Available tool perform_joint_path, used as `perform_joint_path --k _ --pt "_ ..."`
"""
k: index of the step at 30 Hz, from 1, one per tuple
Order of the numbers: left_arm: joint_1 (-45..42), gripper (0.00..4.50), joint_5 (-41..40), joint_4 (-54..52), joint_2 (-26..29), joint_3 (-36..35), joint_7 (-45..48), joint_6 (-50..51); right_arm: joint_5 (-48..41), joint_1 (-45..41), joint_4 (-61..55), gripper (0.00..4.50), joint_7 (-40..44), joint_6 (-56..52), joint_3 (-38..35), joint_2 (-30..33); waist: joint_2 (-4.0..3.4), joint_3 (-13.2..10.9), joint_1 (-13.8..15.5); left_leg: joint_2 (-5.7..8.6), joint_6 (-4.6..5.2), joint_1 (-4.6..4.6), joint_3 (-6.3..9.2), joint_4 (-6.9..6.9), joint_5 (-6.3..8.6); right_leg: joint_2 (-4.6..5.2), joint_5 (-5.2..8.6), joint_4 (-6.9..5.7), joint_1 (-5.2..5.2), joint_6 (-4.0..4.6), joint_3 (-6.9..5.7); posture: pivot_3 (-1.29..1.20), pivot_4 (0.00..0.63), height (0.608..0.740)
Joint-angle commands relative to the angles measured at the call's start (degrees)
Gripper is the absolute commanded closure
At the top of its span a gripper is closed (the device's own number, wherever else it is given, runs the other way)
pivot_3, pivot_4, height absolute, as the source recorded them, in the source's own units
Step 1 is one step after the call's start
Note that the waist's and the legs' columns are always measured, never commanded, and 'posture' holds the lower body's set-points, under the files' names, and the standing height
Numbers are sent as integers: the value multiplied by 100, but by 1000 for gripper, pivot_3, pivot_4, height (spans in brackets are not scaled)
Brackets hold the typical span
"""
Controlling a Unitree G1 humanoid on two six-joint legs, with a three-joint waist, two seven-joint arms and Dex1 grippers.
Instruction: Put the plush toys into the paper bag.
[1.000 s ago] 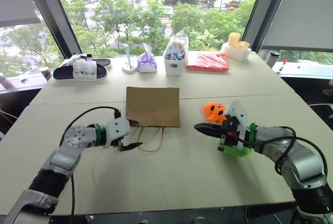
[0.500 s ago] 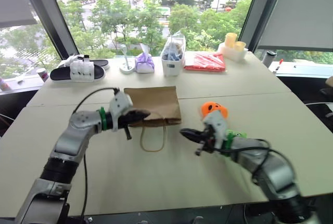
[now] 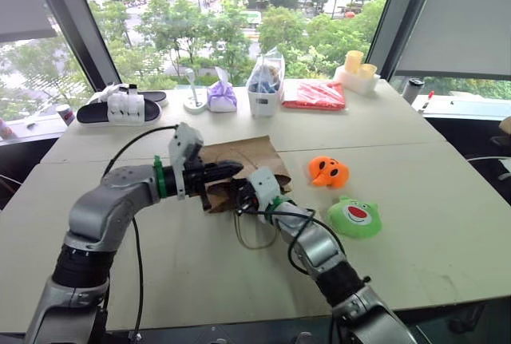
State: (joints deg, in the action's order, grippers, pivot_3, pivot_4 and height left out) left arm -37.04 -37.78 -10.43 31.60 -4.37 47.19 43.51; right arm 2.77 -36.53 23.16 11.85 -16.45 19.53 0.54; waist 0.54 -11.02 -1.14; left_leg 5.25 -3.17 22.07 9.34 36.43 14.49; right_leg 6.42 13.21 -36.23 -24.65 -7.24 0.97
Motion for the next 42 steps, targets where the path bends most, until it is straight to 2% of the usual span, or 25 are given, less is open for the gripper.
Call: perform_joint_path --k 1,6,9,12,16,20,23,26,27,28,30,35,42 --pt "-725 4459 -437 -5 -82 -696 -574 167 167 -201 407 4500 58 328 3 -130 5 1 -11 0 -4 2 3 0 -2 -1 -2 0 0 -1 -2 0 150 740" --pt "-1436 4459 -666 343 -170 -1193 -1180 249 247 -211 599 4500 207 489 -46 -116 7 3 -109 0 -21 -3 2 -7 -12 -3 -3 1 0 -1 -1 0 150 740" --pt "-1529 4459 -732 356 -160 -1287 -1306 216 259 -155 563 4500 270 494 -75 -77 7 3 -146 0 -23 -4 3 -10 -13 -4 -3 0 0 -1 -1 0 150 740" --pt "-1330 4459 -788 196 -138 -1234 -1316 218 269 -94 469 4500 304 458 -129 -30 7 3 -152 -1 -25 -7 2 -15 -15 -6 -3 0 0 -1 0 0 150 740" --pt "-506 4459 -745 -343 -175 -874 -1113 184 201 -37 53 4500 433 225 -305 155 5 4 -153 -2 -26 -18 -6 -22 -15 -6 -3 -1 1 -1 13 0 150 740" --pt "328 4459 -432 -828 -109 -348 -824 -92 -57 220 -1045 4500 946 -287 -443 486 6 4 -124 -2 -25 -13 -9 -19 -14 -6 -3 0 2 -1 15 0 150 740" --pt "683 4459 -376 -1041 -149 -222 -799 -193 -501 502 -2328 4500 1446 -1073 -680 866 6 4 -127 -3 -12 -12 -8 -19 -7 -6 -3 0 0 -1 14 0 150 740" --pt "852 4459 -413 -1218 -91 -217 -766 -198 -1180 852 -3821 4500 2021 -2187 -1275 1651 5 4 -121 -5 4 -13 -6 -21 2 -8 -3 0 -1 -1 14 0 150 740" --pt "891 4500 -463 -1265 -59 -246 -747 -167 -1475 976 -4303 3938 2253 -2617 -1625 2042 5 4 -100 -5 8 -11 -6 -21 5 -8 -3 0 -1 -1 14 0 150 740" --pt "915 4500 -508 -1298 -39 -275 -739 -133 -1665 1070 -4628 3647 2410 -2904 -1859 2372 5 4 -76 -5 13 -10 -6 -20 7 -7 -3 3 1 -1 13 0 150 740" --pt "976 4500 -548 -1368 21 -298 -720 -114 -1898 1227 -4986 2595 2580 -3280 -2167 2916 6 4 -5 -3 18 -9 -11 -17 10 -3 -3 10 7 -1 12 0 150 740" --pt "1068 4500 -649 -1492 109 -297 -712 -63 -1693 1634 -5051 44 2552 -3428 -2419 3883 8 5 23 -11 22 -19 -29 -19 12 -5 -3 11 10 -1 13 0 150 740" --pt "1053 4500 -620 -1473 155 -258 -736 -104 -1309 2324 -4434 44 2602 -2810 -2123 4443 11 4 39 -8 24 -19 -39 -11 12 2 -3 15 17 -2 15 0 150 740"
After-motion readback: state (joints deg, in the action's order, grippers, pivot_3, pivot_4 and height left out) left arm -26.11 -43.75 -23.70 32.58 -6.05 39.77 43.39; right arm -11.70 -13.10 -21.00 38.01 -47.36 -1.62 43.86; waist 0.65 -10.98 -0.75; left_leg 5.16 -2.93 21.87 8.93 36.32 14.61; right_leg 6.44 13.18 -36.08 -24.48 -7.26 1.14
